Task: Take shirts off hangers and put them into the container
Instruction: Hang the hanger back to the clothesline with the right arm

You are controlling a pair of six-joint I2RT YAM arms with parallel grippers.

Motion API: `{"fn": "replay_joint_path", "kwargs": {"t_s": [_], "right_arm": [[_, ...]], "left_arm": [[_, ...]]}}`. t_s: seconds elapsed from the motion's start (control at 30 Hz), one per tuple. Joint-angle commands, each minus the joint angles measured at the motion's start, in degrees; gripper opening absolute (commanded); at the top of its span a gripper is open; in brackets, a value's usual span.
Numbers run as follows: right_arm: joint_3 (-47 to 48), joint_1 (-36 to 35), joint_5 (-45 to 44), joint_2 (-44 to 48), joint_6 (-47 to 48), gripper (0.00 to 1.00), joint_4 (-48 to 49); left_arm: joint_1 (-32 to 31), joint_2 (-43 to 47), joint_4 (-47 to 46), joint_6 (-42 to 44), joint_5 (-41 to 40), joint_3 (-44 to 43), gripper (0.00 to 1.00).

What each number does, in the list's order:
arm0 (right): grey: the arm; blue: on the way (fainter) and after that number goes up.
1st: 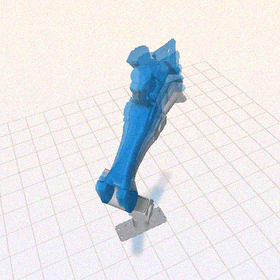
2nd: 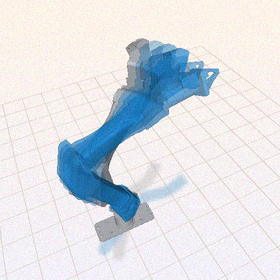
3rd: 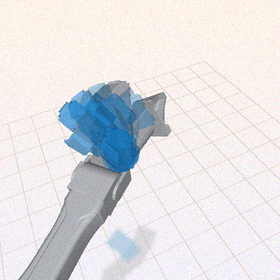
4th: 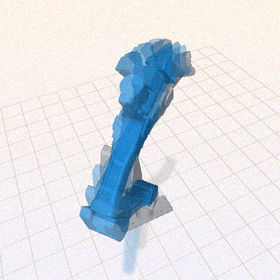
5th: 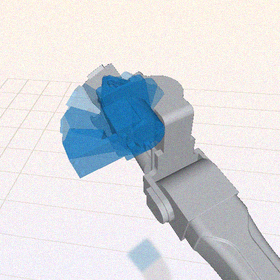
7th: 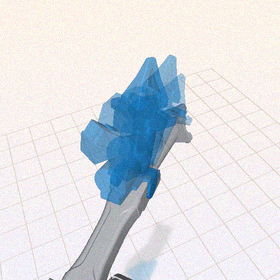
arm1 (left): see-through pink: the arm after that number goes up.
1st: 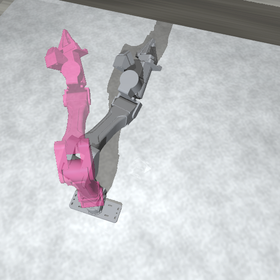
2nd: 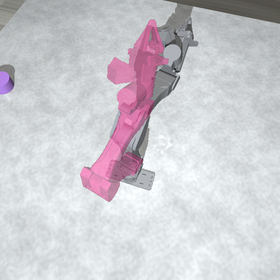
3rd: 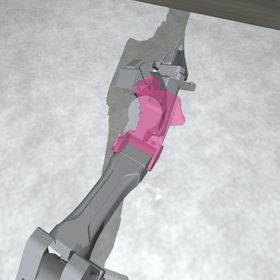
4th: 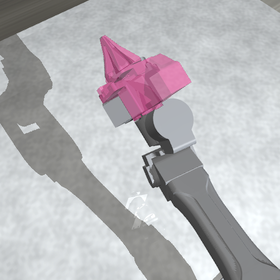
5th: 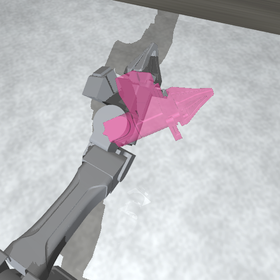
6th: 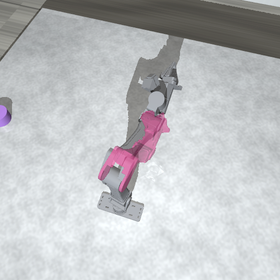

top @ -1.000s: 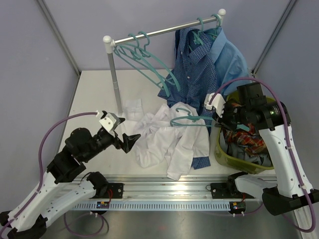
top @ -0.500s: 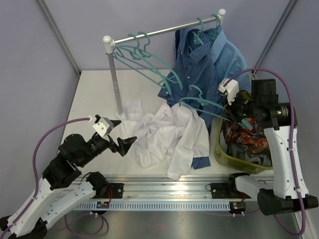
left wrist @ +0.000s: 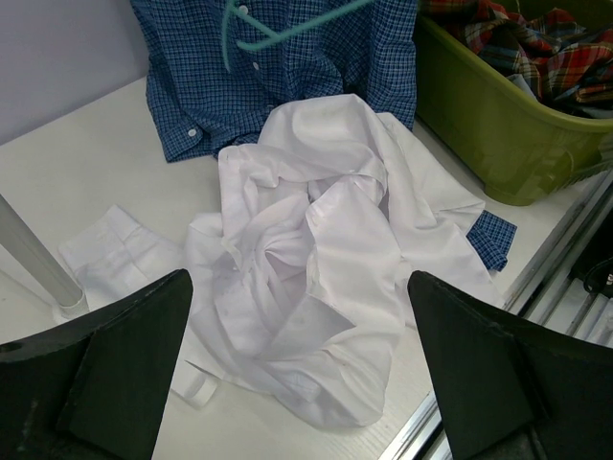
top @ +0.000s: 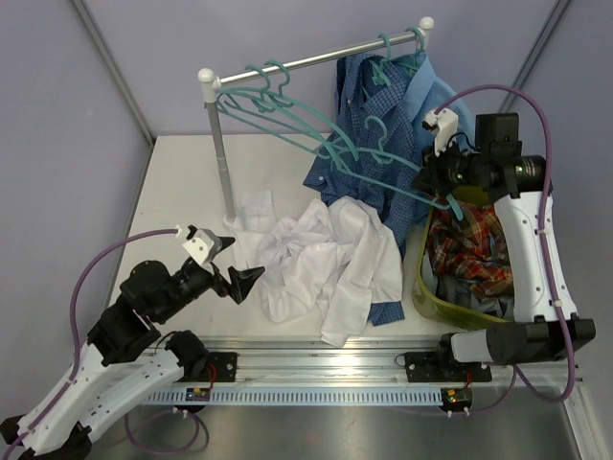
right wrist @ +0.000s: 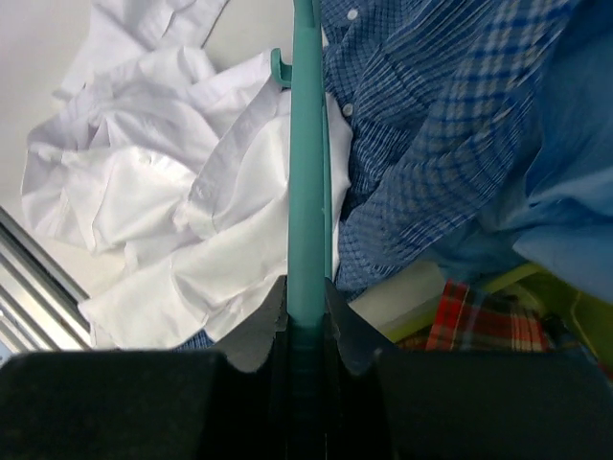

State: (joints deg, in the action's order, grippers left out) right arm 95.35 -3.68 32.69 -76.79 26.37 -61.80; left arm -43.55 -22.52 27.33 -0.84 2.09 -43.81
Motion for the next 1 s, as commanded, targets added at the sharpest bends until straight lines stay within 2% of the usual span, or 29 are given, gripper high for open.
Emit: {"fn": "replay_joint_path", "kwargs": {"t_s": [0.0,0.07,0.2,0.37,0.7,0.97], "right_arm": [[5.71,0.26,1.16,-4.40,-6.50,0.00,7.74],[8.26,0.34,0.01,-5.90,-7.30,0.00,8.71],[11.34,-0.27,3.60,-8.90,-4.33,0.00,7.58],[13.89,-4.75,3.27,-10.57,-0.89,0.00,7.13],[23.81,-15.47,-12.81,-16.54,-6.06,0.00,15.30],[29.71,-20.22,-17.57,-21.37,-6.95,0.00,18.65]], "left_arm": [[0.04,0.81,-2.81,-2.49,-1.38,1.01,0.99],[0.04,1.43,-2.90,-2.76,-1.56,1.53,0.99],[0.04,2.04,-2.90,-2.50,-1.82,1.98,0.99],[0.04,0.90,-3.51,-2.50,-1.82,1.98,0.99],[0.04,2.30,-3.69,-5.13,-1.82,3.47,0.99],[0.04,5.47,-2.02,-6.63,-3.76,4.79,0.99]]}}
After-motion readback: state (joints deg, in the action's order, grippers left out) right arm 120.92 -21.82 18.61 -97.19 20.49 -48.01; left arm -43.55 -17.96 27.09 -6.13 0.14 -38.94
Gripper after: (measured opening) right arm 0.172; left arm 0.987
